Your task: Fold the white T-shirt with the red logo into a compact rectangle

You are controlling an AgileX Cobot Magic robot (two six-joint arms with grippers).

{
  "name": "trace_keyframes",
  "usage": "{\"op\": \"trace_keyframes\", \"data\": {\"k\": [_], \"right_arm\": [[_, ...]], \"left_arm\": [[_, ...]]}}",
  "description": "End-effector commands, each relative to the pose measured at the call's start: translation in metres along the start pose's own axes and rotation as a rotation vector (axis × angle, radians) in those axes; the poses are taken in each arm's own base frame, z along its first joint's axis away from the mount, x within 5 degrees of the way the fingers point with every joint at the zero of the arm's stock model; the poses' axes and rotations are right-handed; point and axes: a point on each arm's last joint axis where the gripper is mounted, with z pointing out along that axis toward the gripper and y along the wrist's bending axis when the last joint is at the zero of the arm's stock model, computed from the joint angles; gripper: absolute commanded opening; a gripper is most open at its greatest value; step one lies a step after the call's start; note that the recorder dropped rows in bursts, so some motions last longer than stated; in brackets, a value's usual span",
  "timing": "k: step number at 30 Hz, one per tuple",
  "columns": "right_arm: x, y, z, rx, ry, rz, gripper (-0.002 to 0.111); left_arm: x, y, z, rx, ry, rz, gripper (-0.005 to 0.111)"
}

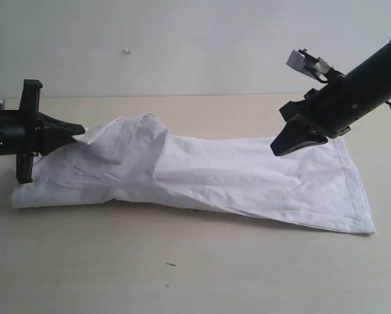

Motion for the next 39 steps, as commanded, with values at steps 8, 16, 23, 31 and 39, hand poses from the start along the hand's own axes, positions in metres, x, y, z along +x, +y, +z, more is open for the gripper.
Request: {"op": "trace_keyframes", "data": {"k": [8, 16, 23, 31, 39], "right_arm": [[-0.002, 0.001, -0.005, 0.005, -0.016, -0.014, 0.0], [-0.001, 0.002, -0.005, 0.003, -0.012, -0.015, 0.0], [-0.001, 0.002, -0.005, 0.002, -0.008, -0.016, 0.0], [0.0, 0.003, -0.005, -0.007, 0.0, -0.016, 0.0], [0.0, 0.003, -0.005, -0.013, 0.006, -0.019, 0.0]], "left_arm": [[-0.03, 0.02, 0.02, -0.042, -0.05, 0.123, 0.083], [-0.043, -0.004, 0.016, 0.072, -0.033, 0.148, 0.058], [-0.053, -0.012, 0.003, 0.12, -0.051, 0.24, 0.035], [-0.072, -0.003, -0.021, 0.088, -0.144, 0.277, 0.022], [-0.087, 0.021, -0.069, -0.206, -0.134, 0.448, 0.002]]}}
